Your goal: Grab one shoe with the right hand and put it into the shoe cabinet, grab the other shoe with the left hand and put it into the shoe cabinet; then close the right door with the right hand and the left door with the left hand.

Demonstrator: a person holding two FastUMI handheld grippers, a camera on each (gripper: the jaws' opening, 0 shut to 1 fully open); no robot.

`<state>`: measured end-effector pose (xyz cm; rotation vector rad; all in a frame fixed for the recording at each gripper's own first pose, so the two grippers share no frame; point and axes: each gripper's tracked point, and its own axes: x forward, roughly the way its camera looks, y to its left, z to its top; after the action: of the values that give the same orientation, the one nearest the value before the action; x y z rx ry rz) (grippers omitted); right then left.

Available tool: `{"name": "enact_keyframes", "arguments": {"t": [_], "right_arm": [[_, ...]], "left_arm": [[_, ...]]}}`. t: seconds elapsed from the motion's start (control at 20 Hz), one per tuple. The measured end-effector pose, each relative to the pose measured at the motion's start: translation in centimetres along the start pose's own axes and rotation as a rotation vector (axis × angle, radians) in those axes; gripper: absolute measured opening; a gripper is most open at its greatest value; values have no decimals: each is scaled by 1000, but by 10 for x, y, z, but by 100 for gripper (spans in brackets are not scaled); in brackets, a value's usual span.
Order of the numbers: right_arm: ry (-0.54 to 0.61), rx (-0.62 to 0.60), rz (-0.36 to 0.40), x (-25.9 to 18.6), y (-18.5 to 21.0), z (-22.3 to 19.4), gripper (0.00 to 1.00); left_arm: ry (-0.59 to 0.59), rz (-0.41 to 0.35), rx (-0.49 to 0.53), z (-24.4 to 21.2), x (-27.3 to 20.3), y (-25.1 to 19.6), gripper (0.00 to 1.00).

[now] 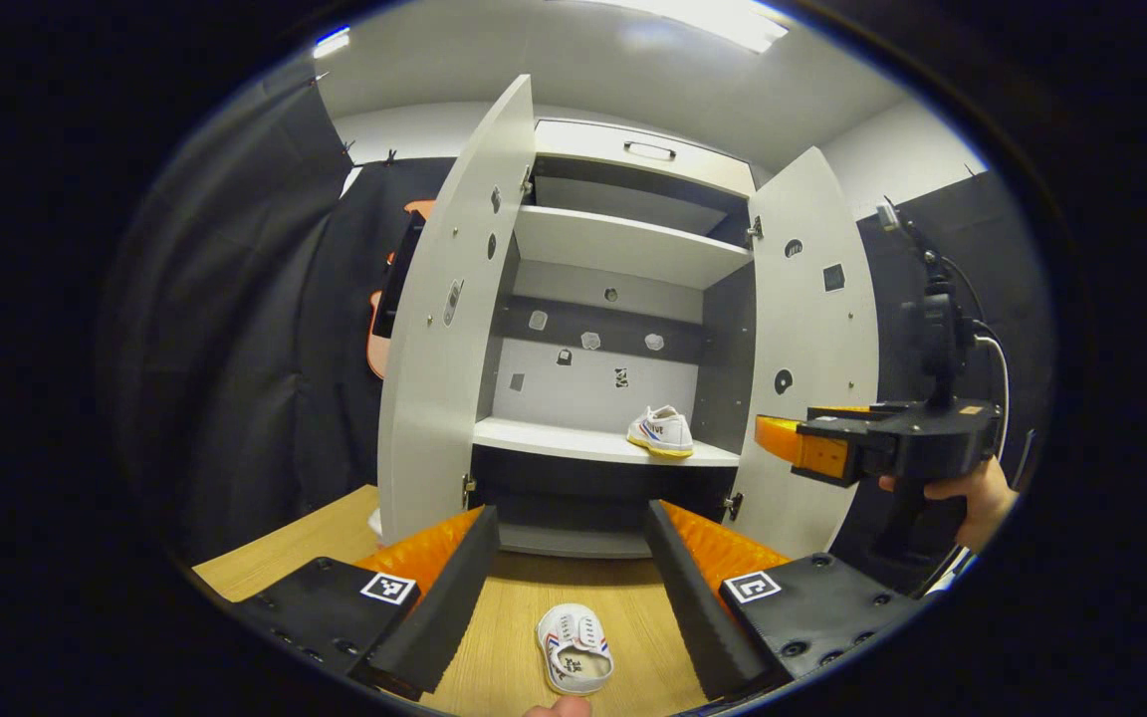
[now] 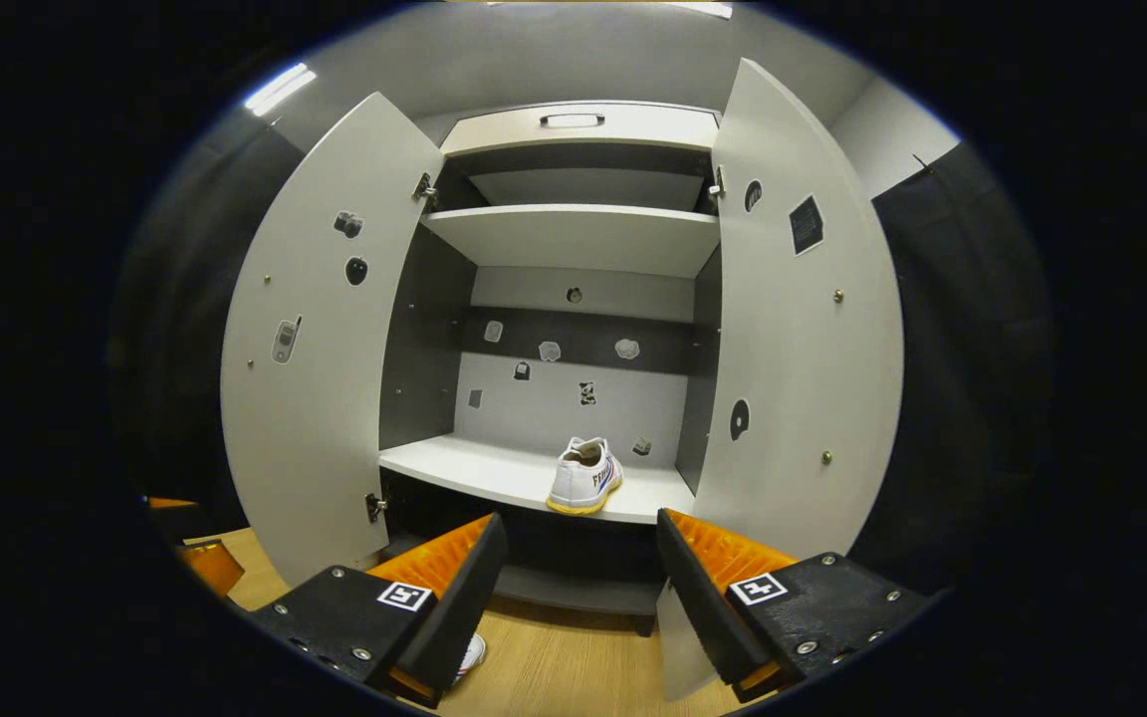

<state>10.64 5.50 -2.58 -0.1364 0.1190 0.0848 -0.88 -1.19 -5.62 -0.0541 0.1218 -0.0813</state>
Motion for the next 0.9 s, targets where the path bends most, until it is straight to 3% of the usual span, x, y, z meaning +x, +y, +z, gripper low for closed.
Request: {"name": "enact_keyframes", "arguments": {"t": [0.2,0.45,0.5,0.6,0.9], "right_arm": [[-15,-5,-16,-36,1,-19,94],[-79,53,-35,-67,3,-10,94],[-82,67,-47,-75,0,7,94],[-73,82,-73,-82,-11,1,94],[-67,45,-118,-104,-34,-20,94]], "left_arm": [[30,-12,-4,-10,9,-5,96],[117,-49,-2,-32,39,2,97],[177,-69,-9,-51,46,4,94],[308,-94,-12,-102,49,8,97],[584,-79,63,-230,39,24,100]]}}
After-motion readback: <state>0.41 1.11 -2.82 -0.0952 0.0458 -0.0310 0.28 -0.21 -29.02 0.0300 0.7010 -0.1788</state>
